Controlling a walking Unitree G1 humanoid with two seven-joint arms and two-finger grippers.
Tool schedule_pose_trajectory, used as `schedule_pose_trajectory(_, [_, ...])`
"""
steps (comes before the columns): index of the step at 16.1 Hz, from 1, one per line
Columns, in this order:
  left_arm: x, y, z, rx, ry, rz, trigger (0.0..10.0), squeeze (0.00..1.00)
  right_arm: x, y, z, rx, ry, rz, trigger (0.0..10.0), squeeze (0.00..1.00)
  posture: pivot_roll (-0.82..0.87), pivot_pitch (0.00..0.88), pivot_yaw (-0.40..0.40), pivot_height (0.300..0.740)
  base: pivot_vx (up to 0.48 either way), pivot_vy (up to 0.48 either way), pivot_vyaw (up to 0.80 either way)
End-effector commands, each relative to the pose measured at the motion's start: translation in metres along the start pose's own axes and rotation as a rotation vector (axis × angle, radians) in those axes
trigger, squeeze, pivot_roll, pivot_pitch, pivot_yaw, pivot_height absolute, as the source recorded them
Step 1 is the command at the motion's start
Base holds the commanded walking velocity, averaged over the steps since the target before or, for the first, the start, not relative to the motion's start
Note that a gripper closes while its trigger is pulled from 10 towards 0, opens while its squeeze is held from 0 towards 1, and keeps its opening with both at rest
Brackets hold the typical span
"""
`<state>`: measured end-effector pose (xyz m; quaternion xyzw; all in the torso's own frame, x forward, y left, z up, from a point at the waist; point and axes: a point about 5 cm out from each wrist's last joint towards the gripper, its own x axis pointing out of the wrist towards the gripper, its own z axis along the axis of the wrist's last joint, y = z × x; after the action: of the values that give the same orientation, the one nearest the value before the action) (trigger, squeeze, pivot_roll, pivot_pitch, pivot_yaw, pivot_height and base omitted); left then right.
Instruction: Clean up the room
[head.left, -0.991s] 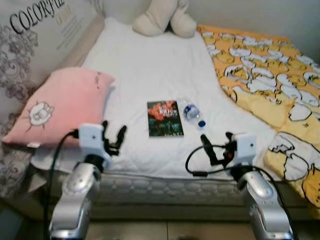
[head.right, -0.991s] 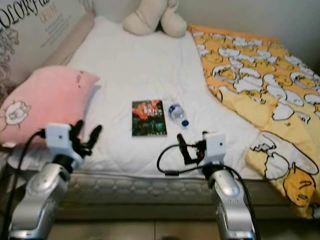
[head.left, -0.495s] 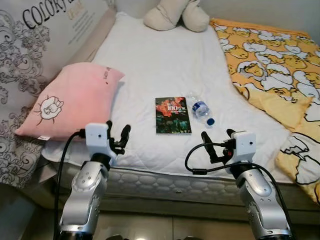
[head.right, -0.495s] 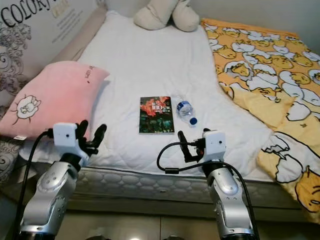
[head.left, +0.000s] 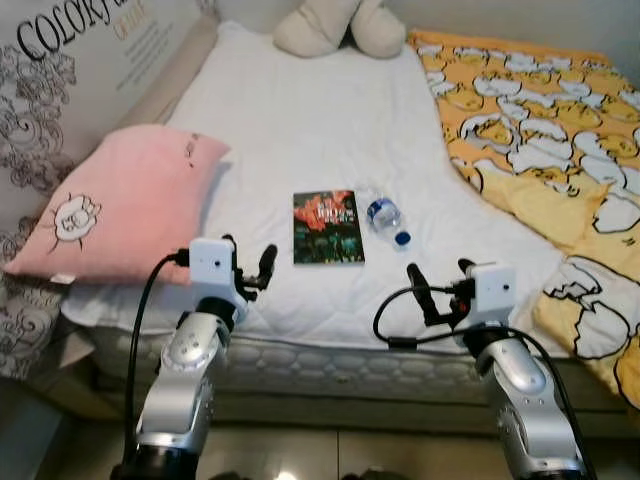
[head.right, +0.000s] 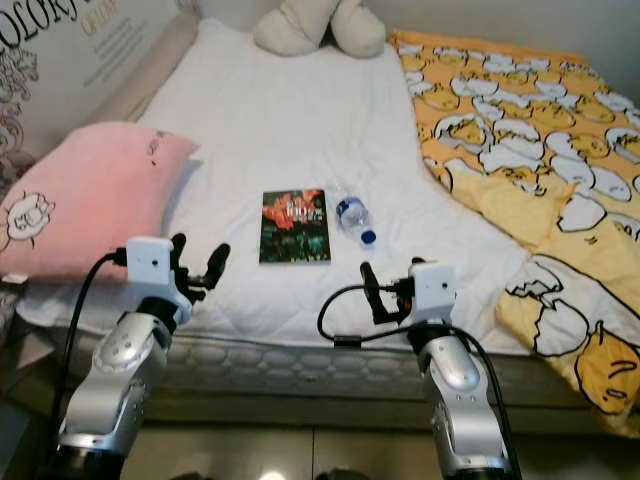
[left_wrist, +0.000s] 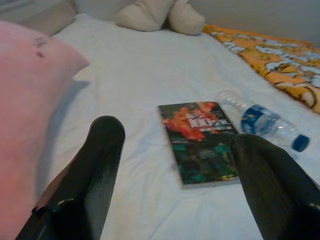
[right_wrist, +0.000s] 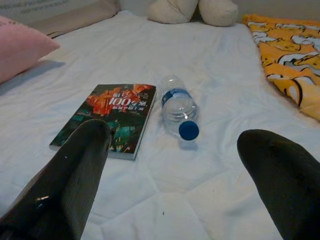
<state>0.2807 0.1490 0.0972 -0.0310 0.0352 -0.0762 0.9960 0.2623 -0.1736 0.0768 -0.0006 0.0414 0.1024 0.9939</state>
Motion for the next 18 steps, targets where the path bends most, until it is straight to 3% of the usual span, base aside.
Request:
schedule_pose_trajectory(1, [-0.002, 0.005, -0.005, -0.006, 0.020, 0.008, 10.0, 1.00, -0.001, -0.001, 0.004, -0.004, -0.019, -0.001, 10.0, 0.21, -0.08, 0.033, -0.050, 0.740, 0.000, 0.000, 0.00])
schedule_pose_trajectory(5, [-0.002, 0.007, -0.007, -0.003, 0.024, 0.012, 10.0, 1.00, -0.001, -0.001, 0.005, -0.001, -0.024, -0.002, 10.0, 0.21, -0.07, 0.024, -0.051, 0.740, 0.000, 0.000, 0.00])
schedule_pose_trajectory(10, [-0.014, 0.010, -0.012, -0.136, 0.022, 0.101, 10.0, 1.00, -0.010, -0.015, 0.009, 0.022, -0.061, -0.105, 10.0, 0.22, -0.07, 0.003, -0.062, 0.740, 0.000, 0.000, 0.00])
schedule_pose_trajectory(11, [-0.013, 0.010, -0.013, -0.099, 0.023, 0.108, 10.0, 0.82, -0.009, -0.014, 0.008, 0.021, -0.055, -0.100, 10.0, 0.22, -0.07, 0.000, -0.069, 0.740, 0.000, 0.000, 0.00])
schedule_pose_trajectory(12, [-0.008, 0.010, -0.012, 0.016, 0.024, 0.112, 10.0, 0.00, -0.003, -0.011, 0.008, 0.014, -0.054, -0.080, 10.0, 0.22, -0.06, 0.000, -0.060, 0.740, 0.000, 0.000, 0.00])
schedule_pose_trajectory(13, [-0.005, 0.008, -0.007, 0.010, 0.007, 0.085, 10.0, 0.00, 0.000, -0.010, 0.009, 0.016, -0.060, -0.078, 10.0, 0.22, -0.06, 0.000, -0.058, 0.740, 0.000, 0.000, 0.00])
schedule_pose_trajectory(14, [-0.003, 0.008, 0.000, 0.056, -0.017, 0.054, 10.0, 0.00, 0.001, -0.009, 0.010, 0.020, -0.068, -0.083, 10.0, 0.22, -0.06, 0.000, -0.044, 0.740, 0.000, 0.000, 0.00])
schedule_pose_trajectory(18, [0.004, 0.013, 0.009, 0.051, -0.023, -0.018, 10.0, 0.00, 0.003, -0.001, 0.006, 0.049, -0.077, -0.117, 10.0, 0.22, -0.06, 0.004, 0.021, 0.740, 0.000, 0.000, 0.00])
